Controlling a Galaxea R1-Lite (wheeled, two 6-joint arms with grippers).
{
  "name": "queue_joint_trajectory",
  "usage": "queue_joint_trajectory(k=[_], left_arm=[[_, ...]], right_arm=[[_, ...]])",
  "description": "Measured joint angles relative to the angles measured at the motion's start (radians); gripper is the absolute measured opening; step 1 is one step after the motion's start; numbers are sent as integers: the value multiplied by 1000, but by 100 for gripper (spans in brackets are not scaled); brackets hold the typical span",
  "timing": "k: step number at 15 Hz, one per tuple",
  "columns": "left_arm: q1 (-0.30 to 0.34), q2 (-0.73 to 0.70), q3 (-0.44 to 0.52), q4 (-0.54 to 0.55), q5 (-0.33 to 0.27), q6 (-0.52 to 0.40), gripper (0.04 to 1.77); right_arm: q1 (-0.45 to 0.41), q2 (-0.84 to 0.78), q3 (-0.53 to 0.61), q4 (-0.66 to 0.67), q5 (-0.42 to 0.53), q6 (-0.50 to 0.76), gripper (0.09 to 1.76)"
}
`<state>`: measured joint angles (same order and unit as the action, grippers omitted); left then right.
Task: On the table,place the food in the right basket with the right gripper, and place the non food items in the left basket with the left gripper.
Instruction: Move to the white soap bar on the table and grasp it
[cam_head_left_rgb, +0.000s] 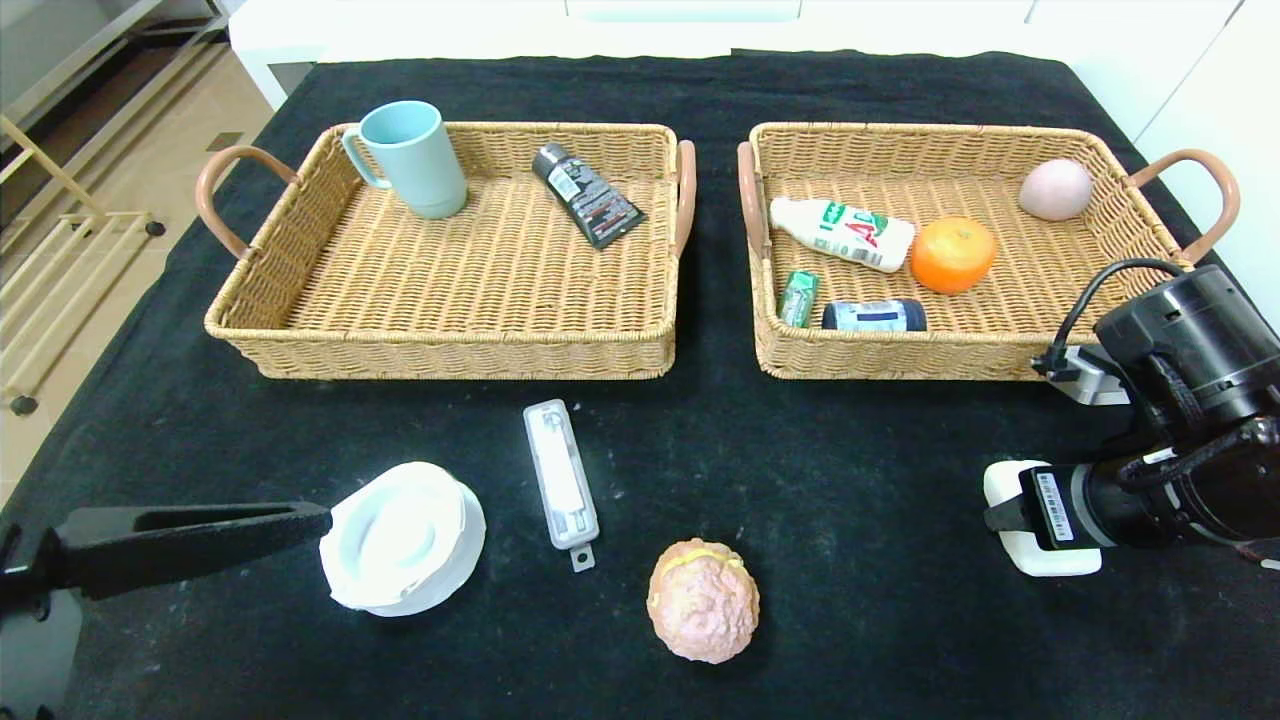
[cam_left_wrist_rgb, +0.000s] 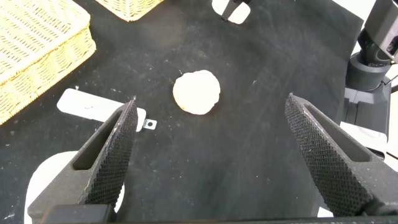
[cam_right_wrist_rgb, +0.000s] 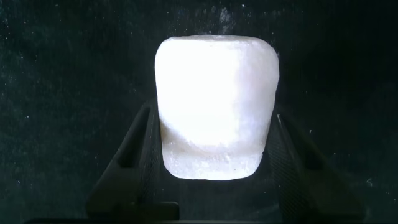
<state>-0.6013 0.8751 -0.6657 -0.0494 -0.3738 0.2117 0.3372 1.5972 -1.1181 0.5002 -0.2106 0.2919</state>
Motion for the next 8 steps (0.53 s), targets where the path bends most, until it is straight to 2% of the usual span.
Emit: queue_joint_trajectory(k=[8], left_arm=[[0,1,1,1,0,0,172]], right_arm=[[10,-19,3,11,-4,-6,105]])
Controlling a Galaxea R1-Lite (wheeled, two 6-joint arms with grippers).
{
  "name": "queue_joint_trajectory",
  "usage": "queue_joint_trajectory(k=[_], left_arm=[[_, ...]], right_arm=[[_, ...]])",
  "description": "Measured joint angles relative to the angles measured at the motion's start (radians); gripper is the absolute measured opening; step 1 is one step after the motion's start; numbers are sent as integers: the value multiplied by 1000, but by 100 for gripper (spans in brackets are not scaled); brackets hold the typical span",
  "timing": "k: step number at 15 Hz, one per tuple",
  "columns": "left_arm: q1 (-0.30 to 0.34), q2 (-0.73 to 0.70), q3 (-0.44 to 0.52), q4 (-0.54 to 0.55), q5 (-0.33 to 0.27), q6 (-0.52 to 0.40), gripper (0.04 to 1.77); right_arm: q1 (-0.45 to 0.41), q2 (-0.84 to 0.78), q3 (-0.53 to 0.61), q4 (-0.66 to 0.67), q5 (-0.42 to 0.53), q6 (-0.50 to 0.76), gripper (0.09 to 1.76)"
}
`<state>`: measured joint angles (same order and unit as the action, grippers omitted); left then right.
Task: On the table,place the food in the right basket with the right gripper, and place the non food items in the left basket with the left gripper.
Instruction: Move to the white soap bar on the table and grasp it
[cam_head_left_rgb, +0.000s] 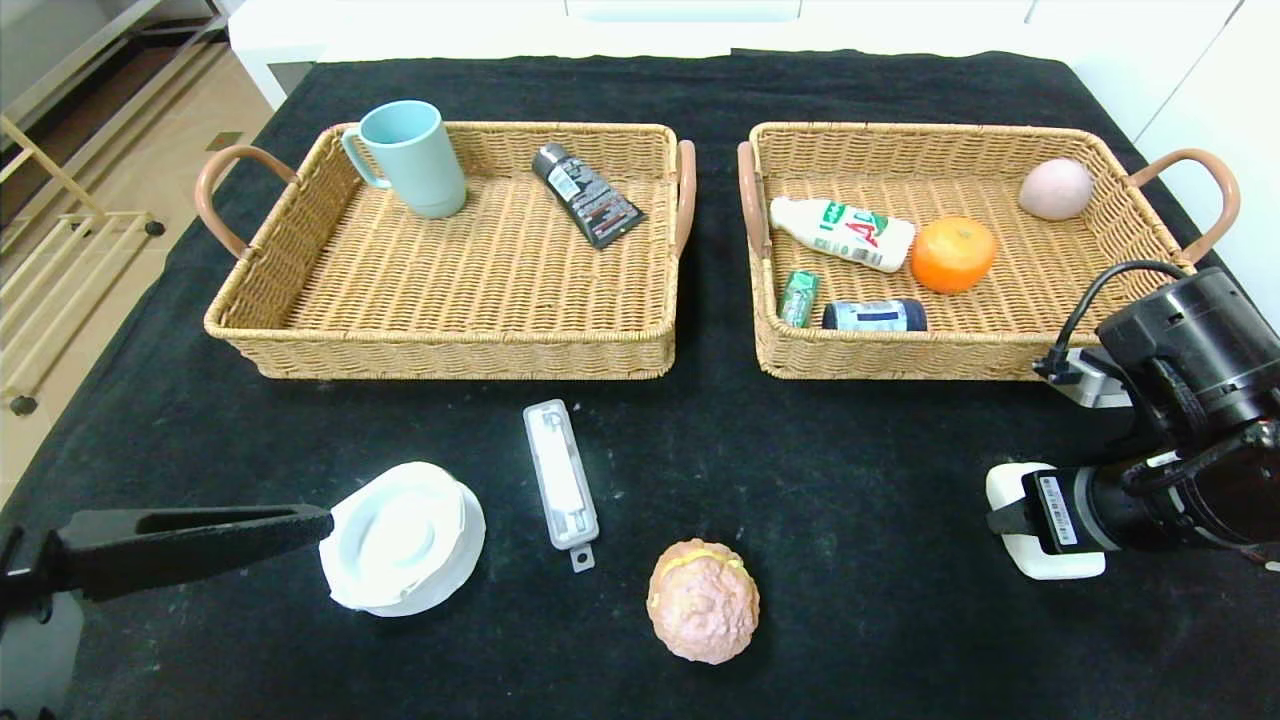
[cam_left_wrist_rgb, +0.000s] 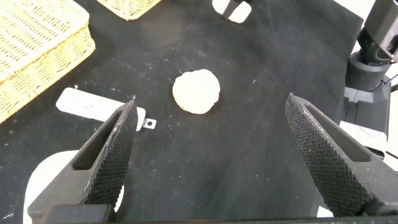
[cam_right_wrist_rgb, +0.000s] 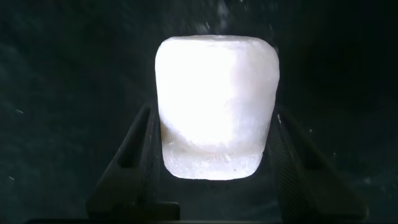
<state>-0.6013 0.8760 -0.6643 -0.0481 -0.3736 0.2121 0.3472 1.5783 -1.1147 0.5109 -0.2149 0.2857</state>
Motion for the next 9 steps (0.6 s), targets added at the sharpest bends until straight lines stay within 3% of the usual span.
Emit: queue_joint_trajectory(k=[9], left_arm=[[-1,0,5,-7,0,0,172]], right_arm=[[66,-92,-12,6,0,1,105]])
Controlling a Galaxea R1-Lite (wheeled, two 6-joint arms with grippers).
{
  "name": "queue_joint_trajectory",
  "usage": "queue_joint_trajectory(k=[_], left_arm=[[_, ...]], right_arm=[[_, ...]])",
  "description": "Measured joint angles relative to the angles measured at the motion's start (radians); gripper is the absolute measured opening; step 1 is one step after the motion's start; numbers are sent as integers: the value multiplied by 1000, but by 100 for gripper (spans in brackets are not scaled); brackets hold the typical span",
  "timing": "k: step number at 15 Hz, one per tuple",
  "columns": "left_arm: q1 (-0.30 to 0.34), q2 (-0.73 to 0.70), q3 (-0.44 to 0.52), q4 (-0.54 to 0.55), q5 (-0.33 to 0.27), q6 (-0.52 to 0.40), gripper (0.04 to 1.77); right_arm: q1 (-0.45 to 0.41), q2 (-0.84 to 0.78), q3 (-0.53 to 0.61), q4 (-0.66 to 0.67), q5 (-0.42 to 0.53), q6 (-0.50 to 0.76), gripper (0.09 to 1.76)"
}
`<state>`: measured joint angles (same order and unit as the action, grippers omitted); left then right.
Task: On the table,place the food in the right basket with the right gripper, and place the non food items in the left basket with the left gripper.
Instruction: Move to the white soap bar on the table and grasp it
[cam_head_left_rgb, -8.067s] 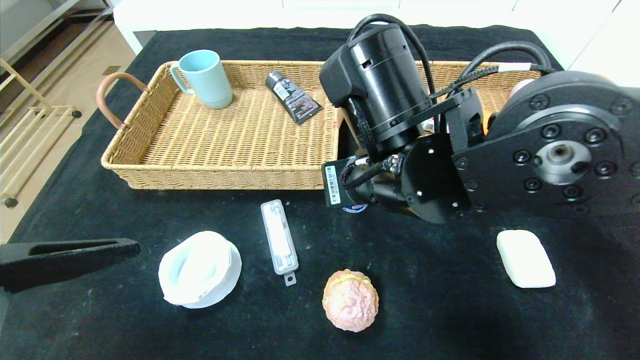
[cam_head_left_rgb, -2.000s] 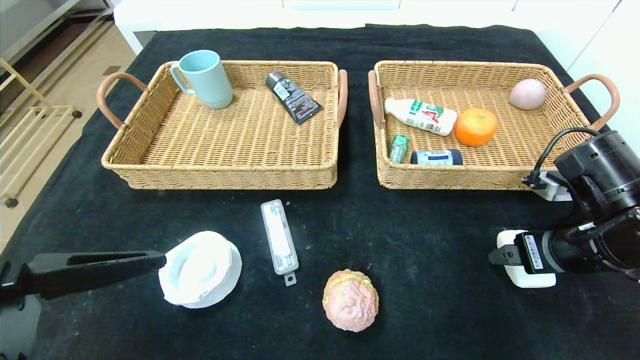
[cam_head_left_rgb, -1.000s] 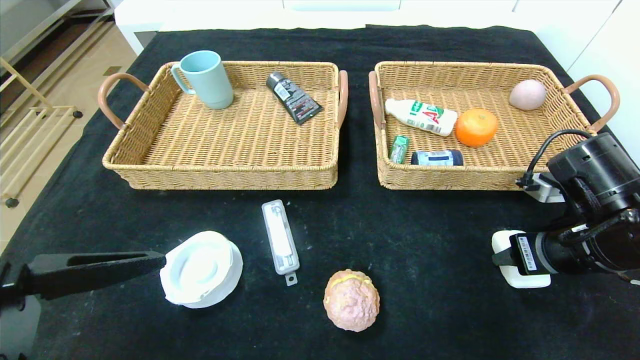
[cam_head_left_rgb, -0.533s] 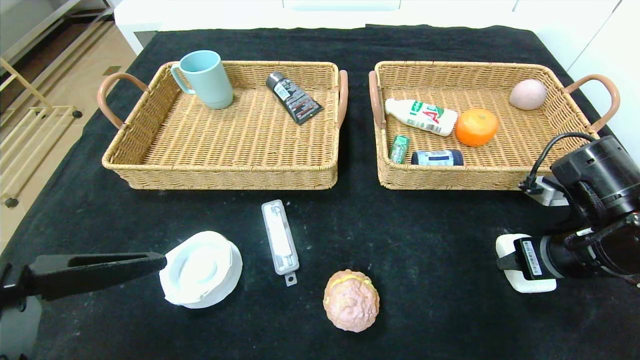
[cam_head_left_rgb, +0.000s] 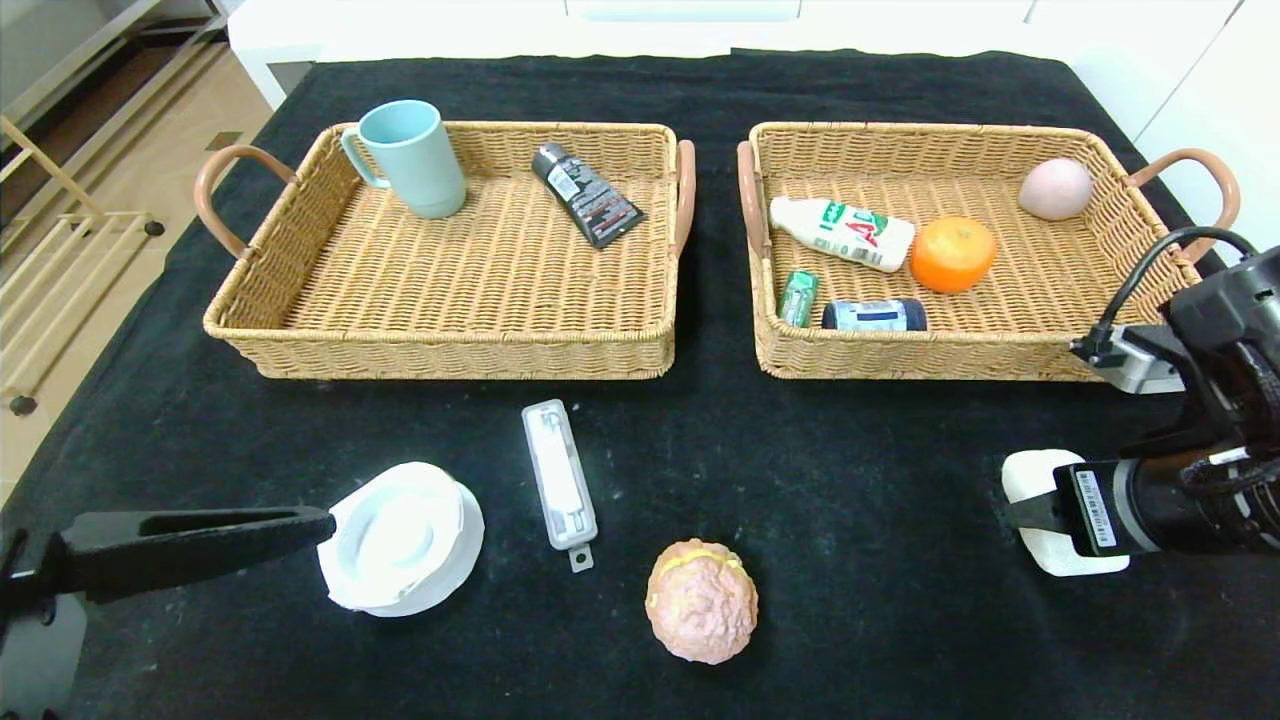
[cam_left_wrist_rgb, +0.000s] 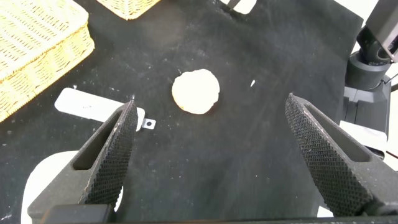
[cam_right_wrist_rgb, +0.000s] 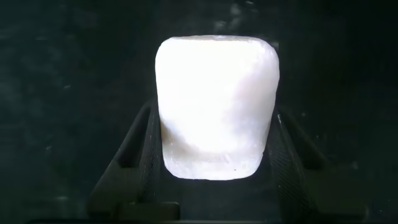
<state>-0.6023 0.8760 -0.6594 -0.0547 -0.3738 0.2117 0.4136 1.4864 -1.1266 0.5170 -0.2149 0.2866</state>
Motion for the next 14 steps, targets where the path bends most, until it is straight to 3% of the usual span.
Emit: queue_joint_trajectory(k=[4,14], left_arm=[[1,0,0,0,0,0,172],[1,7,2,0,0,0,172]], right_arm=[[116,-3,-46,-3,1,-1,105],[327,196,-327,-44,-6,-3,105]])
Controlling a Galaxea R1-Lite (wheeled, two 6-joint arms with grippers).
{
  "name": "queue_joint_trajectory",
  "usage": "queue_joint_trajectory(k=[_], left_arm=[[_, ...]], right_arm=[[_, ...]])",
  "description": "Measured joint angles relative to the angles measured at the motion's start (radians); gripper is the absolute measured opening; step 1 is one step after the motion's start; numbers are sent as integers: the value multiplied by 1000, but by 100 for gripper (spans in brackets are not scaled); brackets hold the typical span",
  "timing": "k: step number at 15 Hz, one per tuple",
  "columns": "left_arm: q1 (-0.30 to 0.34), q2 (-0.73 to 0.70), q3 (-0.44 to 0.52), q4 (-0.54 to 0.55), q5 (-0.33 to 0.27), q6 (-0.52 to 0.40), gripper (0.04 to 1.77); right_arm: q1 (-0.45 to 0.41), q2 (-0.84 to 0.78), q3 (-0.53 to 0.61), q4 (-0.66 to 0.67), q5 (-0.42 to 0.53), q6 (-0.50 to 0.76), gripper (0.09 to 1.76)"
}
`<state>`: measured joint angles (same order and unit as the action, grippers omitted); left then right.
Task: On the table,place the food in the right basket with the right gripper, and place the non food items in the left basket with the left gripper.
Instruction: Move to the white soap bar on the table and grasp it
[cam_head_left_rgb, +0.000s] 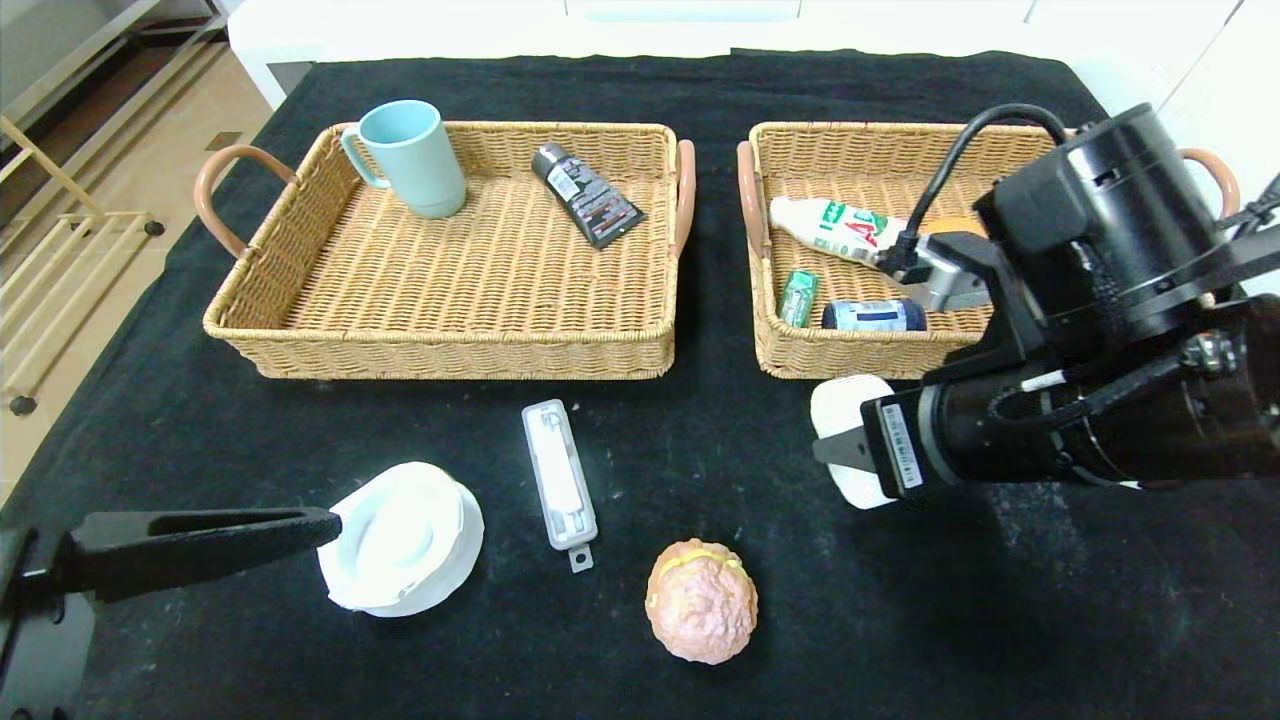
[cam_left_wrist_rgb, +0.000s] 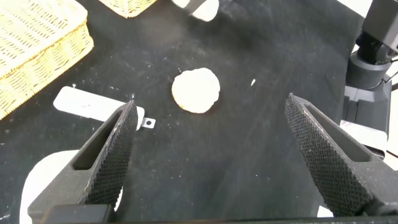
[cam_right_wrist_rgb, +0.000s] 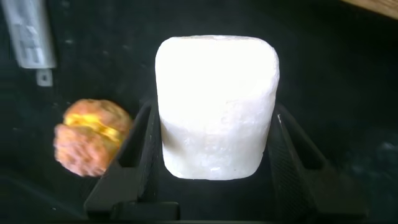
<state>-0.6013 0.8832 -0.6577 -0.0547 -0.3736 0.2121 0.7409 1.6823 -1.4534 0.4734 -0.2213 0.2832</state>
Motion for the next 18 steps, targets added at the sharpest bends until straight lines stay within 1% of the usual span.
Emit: queue_joint_trajectory(k=[3,4,7,10,14,17,18], left_arm=[[0,1,-2,0,0,0,172],[0,1,-3,-1,0,0,172],[0,0,-4,-1,0,0,172],[0,-1,-5,-1,0,1,172],[-1,-1,-4,-1,0,2,172],[-1,0,-2,0,0,8,172],[-1,0,-2,0,0,8,172]], right_arm=[[52,69,-19,-139,-52,0,105],[66,92,-34,-162,-59,1,105],[96,152,-100,-200,-63,14,105],[124,202,-116,-311,-65,48,105],[150,269,-121,-353,-69,69,105],[171,300,-122,-436,-69,91,105],[177,308,-122,-441,-69,92,105]])
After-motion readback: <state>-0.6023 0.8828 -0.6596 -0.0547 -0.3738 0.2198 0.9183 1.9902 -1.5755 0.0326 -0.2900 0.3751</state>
